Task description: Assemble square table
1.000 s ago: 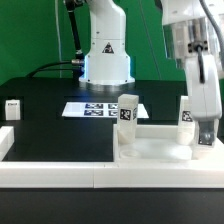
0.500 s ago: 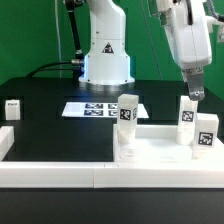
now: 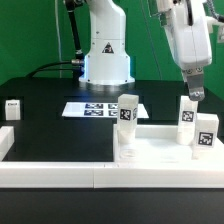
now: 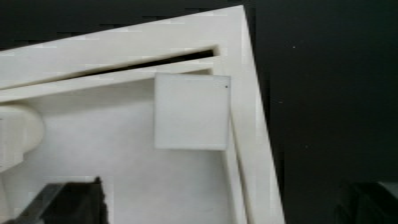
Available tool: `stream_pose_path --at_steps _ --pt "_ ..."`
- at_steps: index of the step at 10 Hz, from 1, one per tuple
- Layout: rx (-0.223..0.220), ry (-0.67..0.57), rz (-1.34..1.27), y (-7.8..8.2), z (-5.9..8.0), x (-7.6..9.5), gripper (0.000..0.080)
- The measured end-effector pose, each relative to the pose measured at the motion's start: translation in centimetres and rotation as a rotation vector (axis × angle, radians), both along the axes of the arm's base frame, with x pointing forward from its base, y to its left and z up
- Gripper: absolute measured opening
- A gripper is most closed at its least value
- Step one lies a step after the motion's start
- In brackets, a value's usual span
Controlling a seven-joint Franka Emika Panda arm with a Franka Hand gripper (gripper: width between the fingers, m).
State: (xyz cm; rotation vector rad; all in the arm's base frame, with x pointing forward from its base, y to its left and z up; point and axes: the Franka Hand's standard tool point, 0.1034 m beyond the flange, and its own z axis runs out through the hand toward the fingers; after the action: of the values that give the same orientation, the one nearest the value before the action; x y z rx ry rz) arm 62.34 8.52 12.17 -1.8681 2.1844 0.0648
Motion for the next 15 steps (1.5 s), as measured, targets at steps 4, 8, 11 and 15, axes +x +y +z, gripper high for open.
stream_pose_path --at_steps 4,8,11,15 --pt "-0.083 -0.066 0.367 -7.7 -0.1 -4.8 0.0649" --pt "-0.166 -0.129 0.616 -9.0 -0.8 -5.3 0.0649" --pt "-0.215 -0.164 0.866 -9.8 -1.2 -5.9 0.0649" --pt "-0.276 -0.185 1.329 -18.1 -3.1 -12.1 0.0649"
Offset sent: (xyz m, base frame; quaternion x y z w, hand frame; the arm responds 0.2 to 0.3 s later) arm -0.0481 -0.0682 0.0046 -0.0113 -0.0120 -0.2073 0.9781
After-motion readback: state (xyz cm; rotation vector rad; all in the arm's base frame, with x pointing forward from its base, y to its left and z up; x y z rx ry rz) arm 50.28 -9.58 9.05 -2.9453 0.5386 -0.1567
